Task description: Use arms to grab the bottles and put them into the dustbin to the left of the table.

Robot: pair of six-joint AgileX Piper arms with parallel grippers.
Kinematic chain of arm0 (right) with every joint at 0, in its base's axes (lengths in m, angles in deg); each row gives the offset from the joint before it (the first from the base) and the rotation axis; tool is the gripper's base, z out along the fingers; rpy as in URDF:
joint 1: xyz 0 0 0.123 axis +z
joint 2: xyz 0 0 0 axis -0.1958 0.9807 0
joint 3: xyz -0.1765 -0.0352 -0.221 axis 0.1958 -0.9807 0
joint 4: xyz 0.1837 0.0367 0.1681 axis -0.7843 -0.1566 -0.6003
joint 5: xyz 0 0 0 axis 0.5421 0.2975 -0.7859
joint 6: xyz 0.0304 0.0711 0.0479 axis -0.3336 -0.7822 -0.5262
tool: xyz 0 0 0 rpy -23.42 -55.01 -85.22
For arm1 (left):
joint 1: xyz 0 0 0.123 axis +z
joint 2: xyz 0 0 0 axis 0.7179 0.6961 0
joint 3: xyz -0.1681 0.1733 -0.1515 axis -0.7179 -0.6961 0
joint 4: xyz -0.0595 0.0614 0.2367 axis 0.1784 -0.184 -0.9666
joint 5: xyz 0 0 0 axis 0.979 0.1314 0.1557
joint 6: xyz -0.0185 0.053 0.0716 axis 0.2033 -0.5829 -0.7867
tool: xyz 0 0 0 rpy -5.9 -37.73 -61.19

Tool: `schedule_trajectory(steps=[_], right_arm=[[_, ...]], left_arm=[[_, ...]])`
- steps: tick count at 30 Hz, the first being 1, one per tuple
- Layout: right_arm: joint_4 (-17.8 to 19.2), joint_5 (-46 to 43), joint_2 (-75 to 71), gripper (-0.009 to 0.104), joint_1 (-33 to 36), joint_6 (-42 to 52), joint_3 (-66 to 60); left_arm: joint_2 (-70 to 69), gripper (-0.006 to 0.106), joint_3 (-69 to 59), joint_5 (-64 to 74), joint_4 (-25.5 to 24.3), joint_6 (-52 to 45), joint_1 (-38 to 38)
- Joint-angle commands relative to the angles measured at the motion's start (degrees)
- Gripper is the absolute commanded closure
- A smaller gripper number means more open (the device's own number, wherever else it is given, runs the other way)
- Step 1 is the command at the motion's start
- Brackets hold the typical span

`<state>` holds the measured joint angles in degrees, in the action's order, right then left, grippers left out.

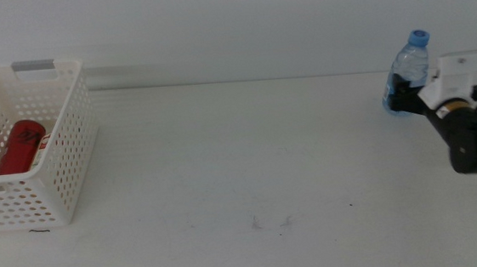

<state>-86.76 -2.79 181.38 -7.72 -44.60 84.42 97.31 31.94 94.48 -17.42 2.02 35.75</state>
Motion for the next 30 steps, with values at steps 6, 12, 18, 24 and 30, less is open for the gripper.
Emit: schedule_trajectory(steps=[6, 12, 18, 24, 30], right_arm=[[3.92, 10.76, 6.26, 0.021, -0.20, 5.52, 13.51], [5.80, 14.33, 4.16, 0.096, 1.98, 0.47, 16.22], [11.96, 14.24, 2.95, 0.098, 11.73, -5.22, 18.98], [11.84, 14.24, 7.17, 0.098, 21.81, -4.07, 25.65], [11.84, 14.24, 12.49, 0.097, 26.12, -3.58, 31.98]], left_arm=[[-0.11, 0.007, -0.15, -0.70, -0.03, 0.07, -0.16], [-0.11, 0.007, -0.15, -0.70, -0.03, 0.07, -0.16], [-0.11, 0.007, -0.15, -0.81, -0.03, 0.07, -0.16], [-0.11, 0.007, -0.15, -0.91, -0.03, 0.07, -0.16], [-0.11, 0.007, -0.15, -0.91, -0.03, 0.07, -0.16]])
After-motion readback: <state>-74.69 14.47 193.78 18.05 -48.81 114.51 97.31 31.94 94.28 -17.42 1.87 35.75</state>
